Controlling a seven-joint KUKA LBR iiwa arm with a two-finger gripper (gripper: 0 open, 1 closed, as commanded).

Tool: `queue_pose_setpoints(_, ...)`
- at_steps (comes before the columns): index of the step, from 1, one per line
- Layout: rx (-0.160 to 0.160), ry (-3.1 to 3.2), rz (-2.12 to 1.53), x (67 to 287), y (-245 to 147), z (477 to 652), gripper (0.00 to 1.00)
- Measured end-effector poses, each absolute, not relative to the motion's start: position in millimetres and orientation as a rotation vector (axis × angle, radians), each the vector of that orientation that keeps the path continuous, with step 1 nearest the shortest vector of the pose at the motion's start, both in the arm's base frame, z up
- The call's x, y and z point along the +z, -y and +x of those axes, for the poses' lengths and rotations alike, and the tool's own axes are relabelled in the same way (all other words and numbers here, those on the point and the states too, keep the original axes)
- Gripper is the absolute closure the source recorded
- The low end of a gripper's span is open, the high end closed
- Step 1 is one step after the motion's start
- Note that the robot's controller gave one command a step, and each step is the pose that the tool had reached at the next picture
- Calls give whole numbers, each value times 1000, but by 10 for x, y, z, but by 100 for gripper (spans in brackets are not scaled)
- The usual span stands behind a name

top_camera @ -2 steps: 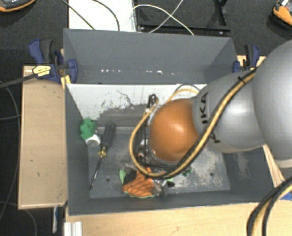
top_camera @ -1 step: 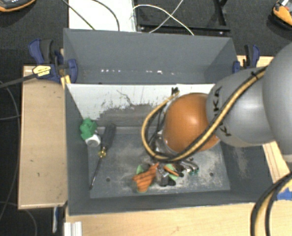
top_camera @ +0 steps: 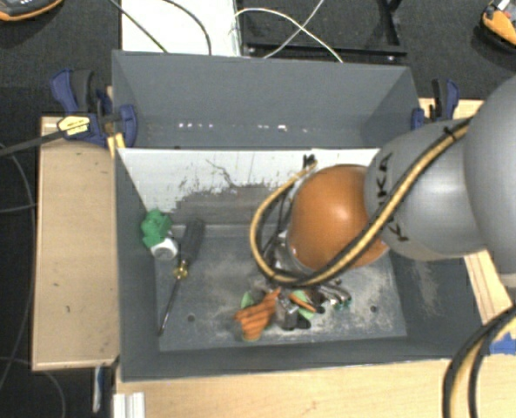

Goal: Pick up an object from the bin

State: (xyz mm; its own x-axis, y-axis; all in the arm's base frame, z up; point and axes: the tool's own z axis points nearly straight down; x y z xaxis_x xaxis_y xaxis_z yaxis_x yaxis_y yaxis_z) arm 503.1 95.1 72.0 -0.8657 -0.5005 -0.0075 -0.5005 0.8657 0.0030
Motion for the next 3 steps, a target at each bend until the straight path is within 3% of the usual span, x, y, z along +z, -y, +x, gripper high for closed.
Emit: queue_pose_setpoints(3, 9, -3026, -808, 773, -954, 5032, 100)
